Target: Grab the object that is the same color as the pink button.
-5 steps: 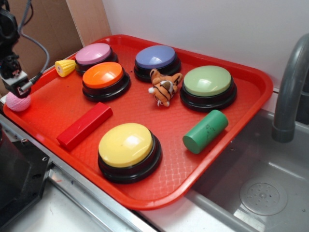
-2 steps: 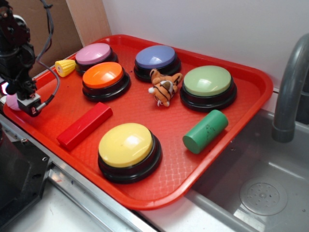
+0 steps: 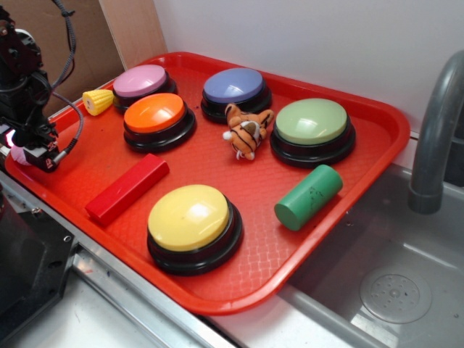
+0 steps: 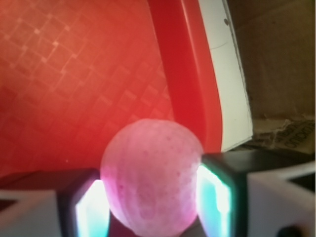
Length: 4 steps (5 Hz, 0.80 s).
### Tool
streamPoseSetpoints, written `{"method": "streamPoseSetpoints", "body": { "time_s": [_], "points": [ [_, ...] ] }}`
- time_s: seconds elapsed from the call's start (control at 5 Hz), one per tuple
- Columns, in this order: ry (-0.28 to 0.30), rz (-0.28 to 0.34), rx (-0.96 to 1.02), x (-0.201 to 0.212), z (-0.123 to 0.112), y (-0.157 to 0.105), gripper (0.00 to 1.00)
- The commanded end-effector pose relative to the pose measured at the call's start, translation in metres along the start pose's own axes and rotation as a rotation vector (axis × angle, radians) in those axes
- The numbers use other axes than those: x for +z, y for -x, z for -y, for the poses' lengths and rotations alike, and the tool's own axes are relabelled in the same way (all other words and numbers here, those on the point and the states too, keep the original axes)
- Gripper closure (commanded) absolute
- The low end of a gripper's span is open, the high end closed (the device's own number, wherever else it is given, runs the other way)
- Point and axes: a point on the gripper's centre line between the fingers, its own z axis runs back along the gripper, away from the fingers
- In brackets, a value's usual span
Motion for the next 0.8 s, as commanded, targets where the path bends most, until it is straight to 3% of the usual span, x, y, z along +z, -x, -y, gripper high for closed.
{"method": "streamPoseSetpoints", "body": {
  "time_s": [0.0, 0.2, 0.4, 0.6],
  "points": [
    [-0.011, -0.020, 0.043, 0.009, -0.010, 0.002, 1.00],
    [-0.006, -0.034, 0.052, 0.019, -0.008, 0.000, 1.00],
    [0.080, -0.022, -0.003, 0.044, 0.005, -0.009, 1.00],
    [0.211, 0.030, -0.036, 0.077, 0.032, -0.019, 1.00]
  ]
}}
